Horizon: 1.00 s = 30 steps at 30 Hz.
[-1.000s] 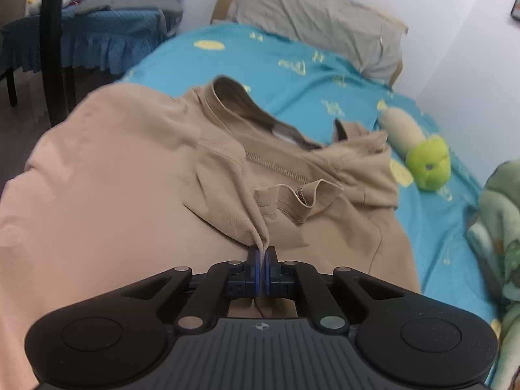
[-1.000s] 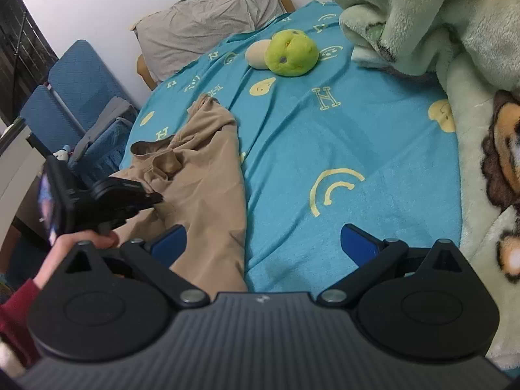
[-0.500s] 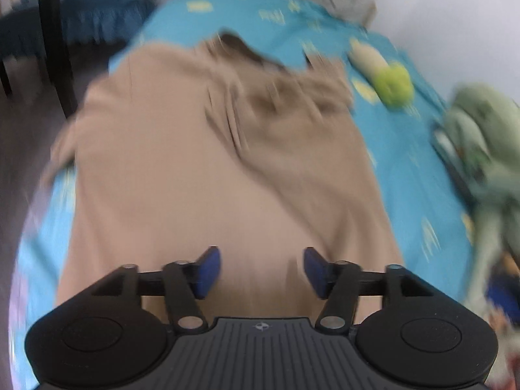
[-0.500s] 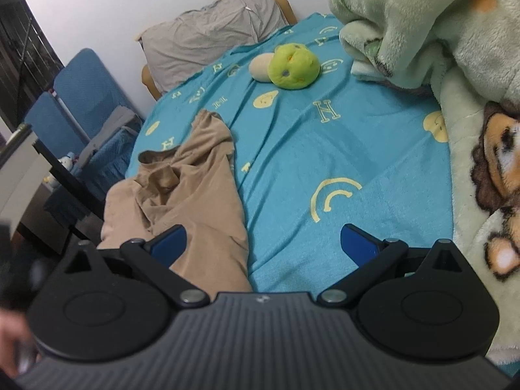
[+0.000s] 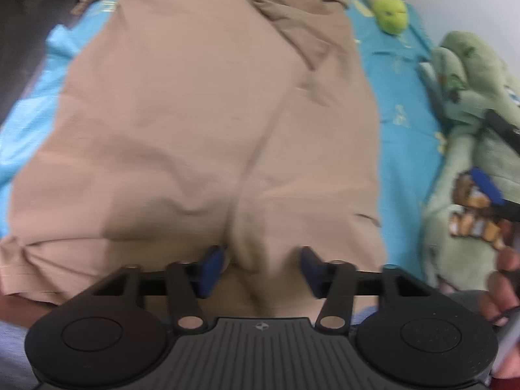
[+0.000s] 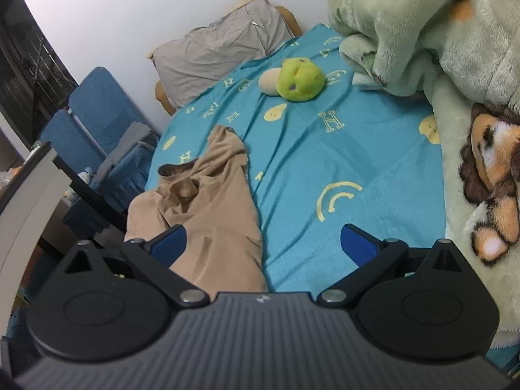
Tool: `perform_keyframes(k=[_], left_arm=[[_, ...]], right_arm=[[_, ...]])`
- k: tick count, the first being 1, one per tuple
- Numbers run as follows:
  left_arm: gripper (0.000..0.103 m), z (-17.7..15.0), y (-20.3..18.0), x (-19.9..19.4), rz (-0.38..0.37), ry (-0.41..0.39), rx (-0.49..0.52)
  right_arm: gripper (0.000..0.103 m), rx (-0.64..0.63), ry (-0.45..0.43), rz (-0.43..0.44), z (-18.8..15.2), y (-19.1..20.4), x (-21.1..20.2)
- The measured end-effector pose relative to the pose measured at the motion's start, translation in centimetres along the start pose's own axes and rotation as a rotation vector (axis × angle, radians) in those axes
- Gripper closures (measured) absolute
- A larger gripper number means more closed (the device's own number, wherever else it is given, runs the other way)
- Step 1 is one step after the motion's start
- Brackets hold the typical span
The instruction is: Fold clothes
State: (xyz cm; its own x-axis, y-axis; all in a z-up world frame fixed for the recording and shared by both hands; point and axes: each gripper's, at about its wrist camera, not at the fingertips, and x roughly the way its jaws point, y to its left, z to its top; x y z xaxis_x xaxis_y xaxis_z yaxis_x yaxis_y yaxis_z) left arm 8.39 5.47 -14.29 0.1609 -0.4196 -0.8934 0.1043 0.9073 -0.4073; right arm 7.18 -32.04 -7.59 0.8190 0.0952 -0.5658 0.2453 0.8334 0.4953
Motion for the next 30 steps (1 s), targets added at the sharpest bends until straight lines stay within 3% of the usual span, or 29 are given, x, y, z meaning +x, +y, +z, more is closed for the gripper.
perform_keyframes(k=[2, 7, 12, 16, 20, 27, 28, 30], left_arm=[[0.081, -0.3, -0.9, -0.3, -0.006, 0.016, 0.051], [0.097, -1.6, -2.8, -1.6, 0.008, 0.008, 0.184], [0.099, -1.8, -3.6, -2.9, -0.013, 0.062, 0.199], [0.100, -2.7, -3.5, -0.8, 0.094, 0.139, 0.229], [0.098, -3.1, -3.9, -0.3, 0.133, 0.111, 0.270], [0.043, -2.2, -5.0, -4.4, 0.158, -0.089, 0.318], [0.034, -1.9, -5.2, -5.1, 0.165, -0.131, 0.323], [0.025, -0.8, -5.5, -6.6, 0.163, -0.244, 0.313]], right_arm=[[0.000, -0.003, 0.006, -0.003, -0.1, 0.0, 0.1], [0.000, -0.009, 0.016, -0.003, -0.2, 0.2, 0.4], [0.000, -0.014, 0.024, 0.003, -0.3, 0.2, 0.5], [0.000, -0.010, 0.029, 0.008, -0.3, 0.2, 0.6], [0.000, -0.036, 0.032, 0.013, -0.5, 0.7, 0.4], [0.000, -0.062, 0.011, 0.046, -0.6, 1.2, -0.7], [0.000, -0.069, 0.002, 0.056, -0.6, 1.3, -0.9], [0.000, -0.082, -0.017, 0.075, -0.7, 1.7, -1.4]])
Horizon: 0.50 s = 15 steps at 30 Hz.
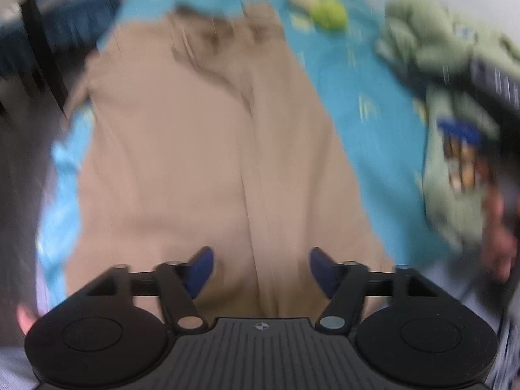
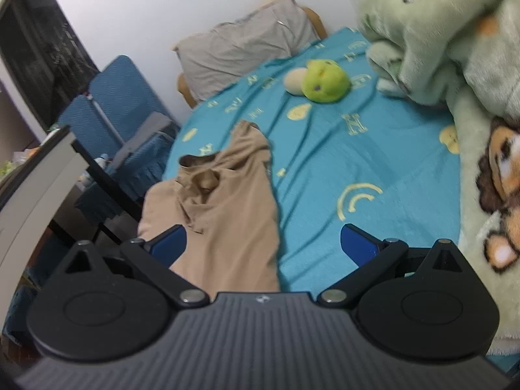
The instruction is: Fold clothes
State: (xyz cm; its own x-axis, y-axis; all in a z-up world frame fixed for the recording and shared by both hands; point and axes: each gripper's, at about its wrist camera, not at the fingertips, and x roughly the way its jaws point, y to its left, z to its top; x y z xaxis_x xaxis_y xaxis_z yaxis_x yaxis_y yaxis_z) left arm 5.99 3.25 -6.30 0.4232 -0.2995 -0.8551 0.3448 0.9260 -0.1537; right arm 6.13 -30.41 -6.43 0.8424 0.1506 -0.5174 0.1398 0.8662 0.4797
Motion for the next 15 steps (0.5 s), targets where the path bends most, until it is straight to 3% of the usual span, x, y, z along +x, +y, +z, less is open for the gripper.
perform_keyframes(k=[4, 8, 11, 15], left_arm=[[0.008, 3.8, -0.3, -1.0, 0.032, -0.222, -0.036], [0.003, 7.7, -0.7, -0.3, 0.091, -0.398, -0.034], [0.003, 9.7, -0.2, 1.6, 0.136, -0.439, -0.027], [0.003, 10.3, 1.9, 3.6, 0.148, -0.437, -0.057]], right_arm=[[0.000, 0.002, -0.008, 0.043, 0.7, 0.4, 0.3], [0.005, -0.056, -0.008, 0.088, 2.9, 1.7, 1.9], [0.005, -0.114, -0.038, 0.102, 5.0, 2.8, 4.3], [0.011, -0.121, -0.030, 0.115, 7.6, 3.5, 10.8]])
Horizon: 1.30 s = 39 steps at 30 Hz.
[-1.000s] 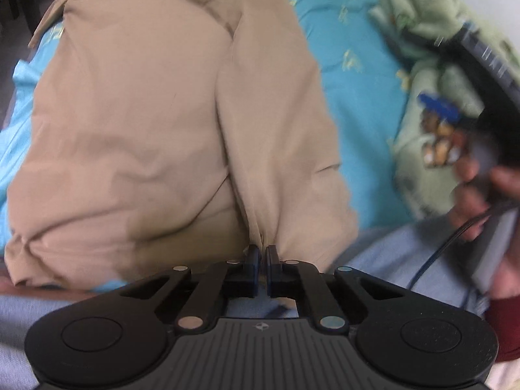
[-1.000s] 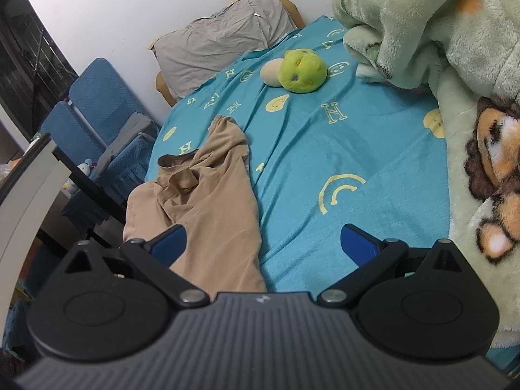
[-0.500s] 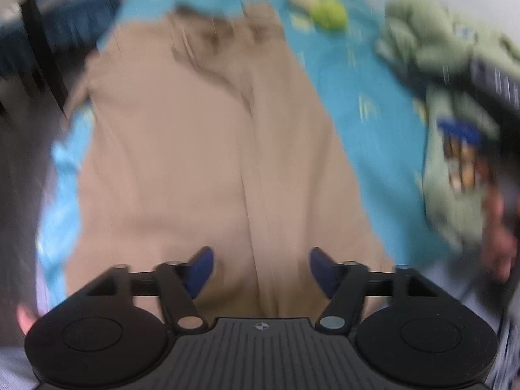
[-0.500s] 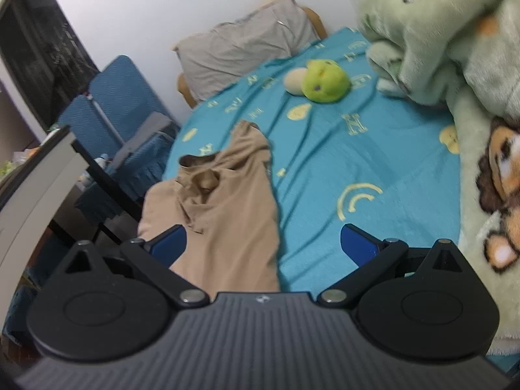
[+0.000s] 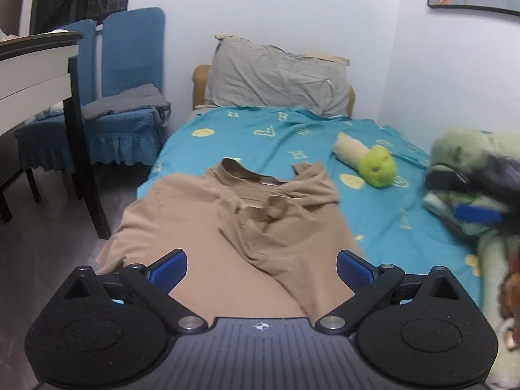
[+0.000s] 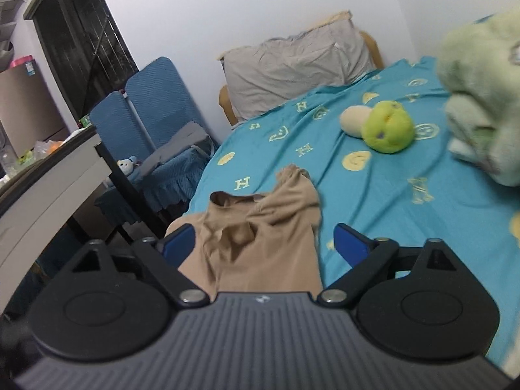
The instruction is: Fold clothes
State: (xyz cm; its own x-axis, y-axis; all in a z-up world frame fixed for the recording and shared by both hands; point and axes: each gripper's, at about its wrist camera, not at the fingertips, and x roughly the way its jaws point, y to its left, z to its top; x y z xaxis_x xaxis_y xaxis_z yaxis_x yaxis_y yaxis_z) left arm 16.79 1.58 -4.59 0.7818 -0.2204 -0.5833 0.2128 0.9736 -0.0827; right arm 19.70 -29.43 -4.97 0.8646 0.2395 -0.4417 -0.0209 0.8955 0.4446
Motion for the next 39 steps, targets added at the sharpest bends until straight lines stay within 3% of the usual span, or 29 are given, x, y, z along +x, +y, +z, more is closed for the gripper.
perform_keyframes(k=[4, 6, 8, 11, 12, 13, 15, 18, 25, 30, 32, 33, 34, 35, 36, 39], left_arm=[[0.003, -0.3, 1.9, 2.3, 0.017, 0.007, -0.027], [0.003, -0.5, 2.8, 3.4, 0.025, 0.010, -0.041], [0.003, -0.6, 3.7, 4.6, 0.034, 0.013, -0.055], [0.003, -0.8, 5.1, 6.3, 0.047, 0.018, -0.076], [0.003, -0.9, 5.5, 6.6, 0.046, 0.021, -0.085], [0.003, -0.9, 5.7, 6.8, 0.040, 0.025, -0.096], [0.003, -1.0, 6.1, 7.1, 0.029, 0.034, -0.120], [0.003, -1.0, 6.6, 7.5, 0.015, 0.037, -0.147], [0.003, -1.2, 6.2, 7.5, 0.036, 0.015, -0.102], [0.003, -1.2, 6.1, 7.5, 0.049, 0.003, -0.092], [0.003, -1.1, 6.0, 7.1, 0.052, -0.016, -0.081], [0.003, -1.1, 5.9, 6.8, 0.054, -0.027, -0.076], [0.003, -1.0, 5.8, 6.6, 0.055, -0.038, -0.071], [0.003, -0.9, 5.8, 6.2, 0.056, -0.050, -0.067], [0.003, -0.9, 5.7, 5.8, 0.054, -0.063, -0.064], [0.003, -0.8, 5.5, 4.5, 0.062, -0.098, -0.048]], right_arm=[[0.012, 0.043, -0.006, 0.001, 1.7, -1.9, 8.9], [0.013, 0.042, 0.012, -0.041, 2.0, -2.6, 13.6], [0.023, 0.006, 0.044, -0.095, 2.2, -2.9, 18.2], [0.024, -0.019, 0.081, -0.129, 1.9, -3.1, 23.3], [0.033, -0.032, 0.100, -0.144, 1.7, -3.2, 24.6], [0.054, -0.043, 0.115, -0.162, 1.5, -3.2, 25.8], [0.075, -0.054, 0.118, -0.207, 1.4, -3.2, 26.8], [0.089, -0.087, 0.024, -0.261, 2.0, -2.8, 26.5], [0.090, -0.090, 0.038, -0.330, 2.9, -4.5, 28.2], [0.085, -0.115, 0.017, -0.344, 3.2, -2.9, 26.3], [0.071, -0.133, 0.005, -0.316, 3.6, -1.7, 23.9], [0.051, -0.144, -0.005, -0.293, 3.8, -1.1, 22.4], [0.025, -0.154, -0.015, -0.269, 3.9, -0.4, 20.9], [0.014, -0.165, -0.025, -0.245, 4.1, 0.3, 19.4], [0.006, -0.176, -0.034, -0.221, 4.3, 1.0, 17.9], [0.006, -0.192, -0.047, -0.136, 4.5, 3.0, 12.8]])
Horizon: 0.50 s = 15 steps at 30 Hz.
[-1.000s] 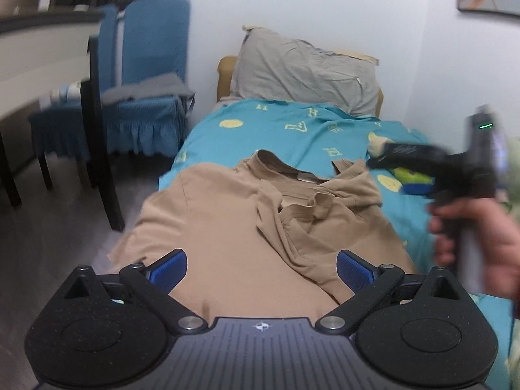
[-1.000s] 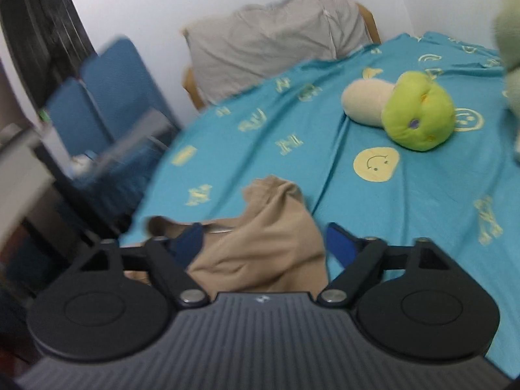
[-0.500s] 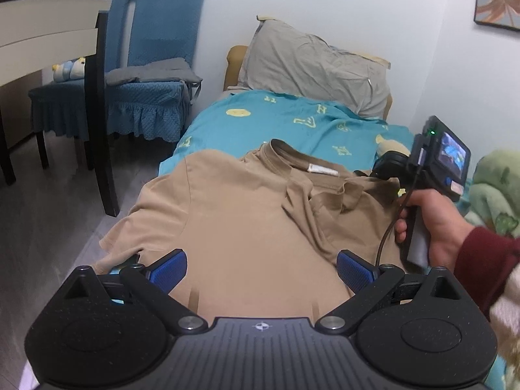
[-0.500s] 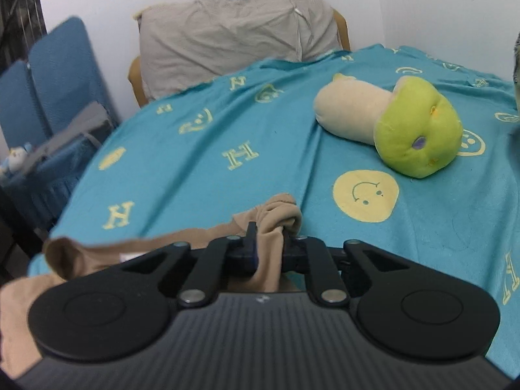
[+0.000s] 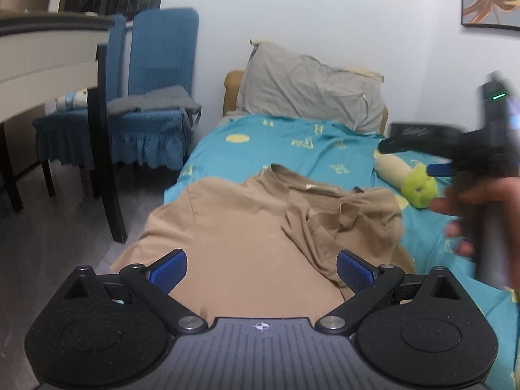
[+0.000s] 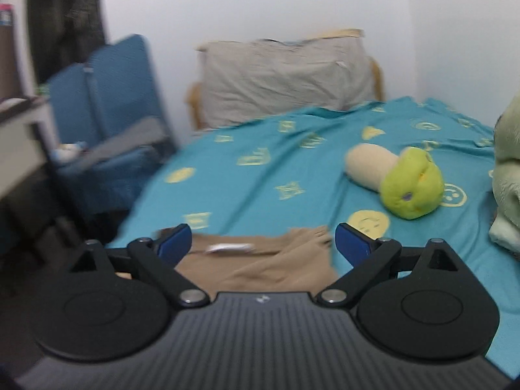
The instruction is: Fold clothes
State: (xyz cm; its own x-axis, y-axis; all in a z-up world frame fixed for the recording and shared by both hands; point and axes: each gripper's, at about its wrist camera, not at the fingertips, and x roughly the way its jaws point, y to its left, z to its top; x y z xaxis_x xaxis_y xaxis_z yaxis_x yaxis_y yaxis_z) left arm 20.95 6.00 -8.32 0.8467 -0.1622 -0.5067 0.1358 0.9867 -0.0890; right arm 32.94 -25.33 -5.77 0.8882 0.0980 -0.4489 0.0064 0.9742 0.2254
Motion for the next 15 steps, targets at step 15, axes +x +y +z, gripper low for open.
perform_keyframes(k=[15], left_arm=[[0.000, -1.3, -1.9, -7.6, 0.003, -0.132, 0.087]], right_arm=[[0.006, -0.067, -0.171, 0.048, -7.4, 3.5, -22.9]])
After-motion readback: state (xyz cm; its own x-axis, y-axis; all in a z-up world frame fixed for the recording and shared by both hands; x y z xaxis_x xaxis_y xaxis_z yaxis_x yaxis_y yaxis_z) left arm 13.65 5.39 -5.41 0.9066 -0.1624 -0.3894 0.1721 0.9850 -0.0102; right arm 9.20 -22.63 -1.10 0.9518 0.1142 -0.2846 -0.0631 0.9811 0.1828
